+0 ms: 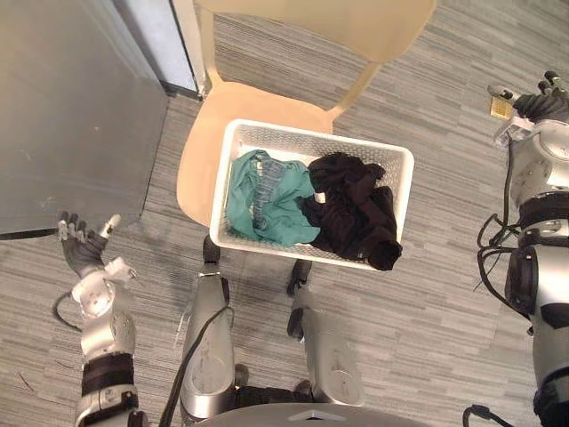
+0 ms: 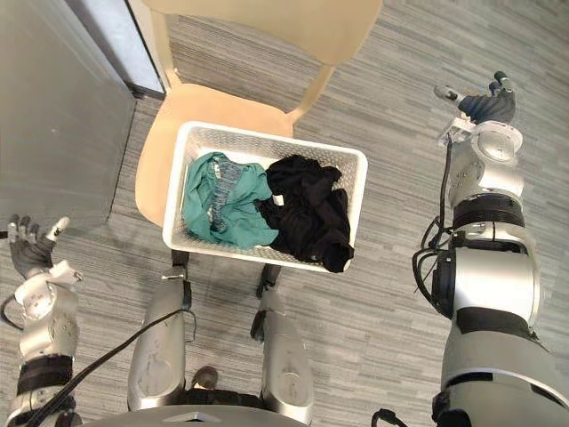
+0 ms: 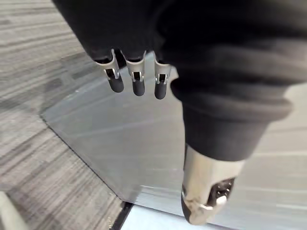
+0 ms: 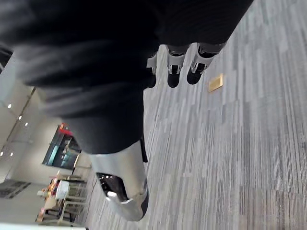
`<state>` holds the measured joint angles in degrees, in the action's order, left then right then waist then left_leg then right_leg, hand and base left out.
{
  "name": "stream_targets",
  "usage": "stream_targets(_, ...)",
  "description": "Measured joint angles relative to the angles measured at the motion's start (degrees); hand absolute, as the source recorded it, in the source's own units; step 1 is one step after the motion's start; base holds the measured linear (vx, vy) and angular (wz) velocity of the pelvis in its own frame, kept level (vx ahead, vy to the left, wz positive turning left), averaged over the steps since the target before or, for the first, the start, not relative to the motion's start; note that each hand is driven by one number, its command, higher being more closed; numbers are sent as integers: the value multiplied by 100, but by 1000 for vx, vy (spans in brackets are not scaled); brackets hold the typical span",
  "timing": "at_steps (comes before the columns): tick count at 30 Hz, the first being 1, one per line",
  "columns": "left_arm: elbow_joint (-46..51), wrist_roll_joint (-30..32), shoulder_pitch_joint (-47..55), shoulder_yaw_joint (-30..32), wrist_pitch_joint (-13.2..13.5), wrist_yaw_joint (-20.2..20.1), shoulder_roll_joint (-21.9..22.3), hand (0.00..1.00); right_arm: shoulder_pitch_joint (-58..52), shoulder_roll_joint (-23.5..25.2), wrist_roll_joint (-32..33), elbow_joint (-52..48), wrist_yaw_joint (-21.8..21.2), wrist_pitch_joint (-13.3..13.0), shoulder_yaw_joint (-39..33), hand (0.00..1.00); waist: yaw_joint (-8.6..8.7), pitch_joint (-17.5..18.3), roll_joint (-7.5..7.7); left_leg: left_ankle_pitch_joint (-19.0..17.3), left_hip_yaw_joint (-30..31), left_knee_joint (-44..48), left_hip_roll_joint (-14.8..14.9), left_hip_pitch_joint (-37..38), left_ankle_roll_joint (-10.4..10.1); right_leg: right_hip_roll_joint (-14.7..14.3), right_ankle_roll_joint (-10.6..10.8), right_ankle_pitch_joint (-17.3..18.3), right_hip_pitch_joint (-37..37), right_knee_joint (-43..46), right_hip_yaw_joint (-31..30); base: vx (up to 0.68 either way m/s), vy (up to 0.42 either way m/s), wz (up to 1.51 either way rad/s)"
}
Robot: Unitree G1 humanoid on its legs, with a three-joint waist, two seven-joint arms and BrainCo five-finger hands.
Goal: Pick up the laundry basket with both hands and put the clothes into the washing machine.
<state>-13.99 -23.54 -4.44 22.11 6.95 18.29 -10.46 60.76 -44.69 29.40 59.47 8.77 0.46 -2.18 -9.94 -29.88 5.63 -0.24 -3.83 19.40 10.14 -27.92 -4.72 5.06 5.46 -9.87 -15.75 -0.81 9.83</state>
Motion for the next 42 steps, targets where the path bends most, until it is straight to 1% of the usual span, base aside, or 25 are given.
stream_targets(2,3,-1,152,-73,0,0,74,0,-201,125,-26,-156,0,0,-29,0,-65,0,0,-46,4,59,0,-9,0,2,-7,5,16,7,12,0,0,0)
stream_targets(4,71,-20,345,-131,-2,-42,158,0,-510,370,64,-379,5,-30,-34,0,-79,0,0,-91,13,78,-5,-10,2,11,-52,37,22,33,28,0,0,0)
stream_targets(5,113,-40,383,-164,-3,-54,160,0,-570,414,64,-417,4,-28,-34,0,-81,0,0,-91,13,83,-5,-10,1,12,-73,51,22,34,27,-38,-10,0)
stream_targets(7,242,-109,436,-188,0,-148,157,0,-683,492,46,-463,0,-27,-34,0,-68,0,-1,-63,15,90,-5,-9,-1,11,-72,51,22,37,23,-34,-16,-2)
stream_targets(10,245,-109,436,-198,0,-158,157,0,-802,481,-21,-593,8,-27,-156,0,-19,0,-1,-34,27,104,-5,6,11,10,-69,49,56,35,31,-1,-5,1)
stream_targets(14,385,-105,439,-200,-9,-160,157,0,-1276,425,-52,-959,14,-30,-642,0,3,1,-1,-35,35,97,-13,164,11,12,-22,51,222,37,44,7,-14,5)
stream_targets(16,460,-102,441,-192,-10,-167,152,0,-1689,404,-54,-1319,20,-32,-981,0,-1,1,-1,-34,8,46,-22,296,11,24,-17,73,329,45,44,0,0,0)
stream_targets(18,459,-101,531,-184,-17,-219,156,0,-2392,433,-55,-1941,19,-42,-1434,0,23,7,0,-35,-33,-38,-46,536,10,61,23,163,461,149,31,0,0,0)
stream_targets(20,436,-97,701,-146,-41,-254,160,0,-2953,567,-59,-2422,21,-52,-1888,0,93,39,0,-60,-72,-83,-56,761,8,88,39,287,588,302,10,-2,3,-2)
stream_targets(23,104,-34,1048,288,-228,-383,300,0,-4007,1140,-60,-3097,16,-138,-2671,0,230,637,7,-86,-162,-269,-69,1026,-7,124,52,488,627,493,-52,35,-1,-7)
stream_targets(24,29,14,1128,382,-249,-403,317,0,-4176,1270,-60,-3213,14,-163,-2796,0,248,726,2,-94,-201,-304,-66,1125,-20,127,46,524,681,516,-85,86,-6,-21)
stream_targets(25,-158,25,1317,644,-291,-440,396,0,-4602,1565,-61,-3490,13,-209,-3058,0,298,946,-41,-126,-274,-393,-62,1373,-50,134,57,612,807,574,-155,79,-8,-17)
stream_targets(26,-251,30,1378,741,-301,-472,423,0,-4786,1675,-61,-3610,13,-213,-3183,0,333,1057,-65,-141,-273,-429,-64,1424,-65,140,60,655,842,590,-156,85,-13,-14)
stream_targets(27,-390,82,1522,917,-344,-495,469,0,-5089,1896,-62,-3771,20,-291,-3392,0,391,1261,-104,-164,-282,-475,-67,1528,-95,146,39,724,905,600,-163,80,-17,-5)
stream_targets(28,-555,136,1603,1057,-362,-504,516,0,-5373,2089,-63,-3913,20,-355,-3585,0,434,1372,-153,-173,-308,-504,-59,1657,-106,143,52,749,994,600,-181,70,-14,-8)
stream_targets(30,-756,137,1718,1249,-409,-536,639,0,-5767,2414,-68,-4103,39,-426,-3836,0,465,1546,-203,-200,-387,-581,-47,1798,-146,136,54,774,1044,604,-259,31,-9,-17)
stream_targets(32,-921,139,1801,1397,-423,-559,838,0,-6162,2761,-299,-4237,59,-426,-3911,0,532,1616,-279,-243,-422,-548,-19,1914,-158,121,47,798,1143,606,-293,19,-5,-14)
stream_targets(34,-940,136,1873,1400,-451,-602,1016,0,-6569,3132,-538,-4341,67,-425,-3899,0,541,1683,-329,-311,-437,-420,52,1915,-164,82,-14,854,1164,646,-291,-21,-7,-10)
stream_targets(36,-938,110,1918,1355,-451,-607,1298,0,-6957,3728,-791,-4267,81,-369,-3805,0,530,1696,-379,-442,-437,-151,182,1911,-176,17,-35,1022,1159,958,-287,-54,-29,-7)
stream_targets(37,-938,110,1918,1294,-451,-608,1364,0,-7082,3853,-873,-4239,124,-345,-3718,0,534,1695,-380,-447,-416,-122,185,1912,-177,24,-44,1091,1131,1063,-274,-74,-26,13)
stream_targets(38,-939,107,1918,1114,-451,-611,1462,0,-7266,4010,-973,-4098,180,-272,-3539,0,522,1698,-374,-441,-392,-96,173,1878,-172,77,-50,1238,1010,1343,-250,-90,-34,19)
stream_targets(39,-955,107,1905,965,-450,-615,1544,0,-7368,4072,-995,-3854,187,-240,-3391,0,525,1698,-373,-424,-372,-88,143,1837,-141,106,-40,1332,916,1552,-207,-100,-41,36)
stream_targets(40,-1124,107,1833,714,-454,-626,1559,0,-7410,4162,-1106,-3361,216,-217,-3236,0,539,1699,-371,-401,-319,-107,85,1780,-105,202,-27,1472,777,1859,-122,-102,-67,39)
stream_targets(41,-1253,107,1775,623,-458,-632,1575,0,-7376,4250,-1176,-2961,220,-135,-3153,0,536,1684,-401,-414,-362,-145,98,1766,-87,258,-15,1543,682,2111,-84,-127,-93,50)
stream_targets(42,-1484,108,1688,623,-457,-628,1584,0,-7348,4412,-1187,-2368,223,-28,-3028,0,554,1712,-384,-429,-622,-296,182,1793,-27,347,-66,1589,670,2200,15,-109,-93,41)
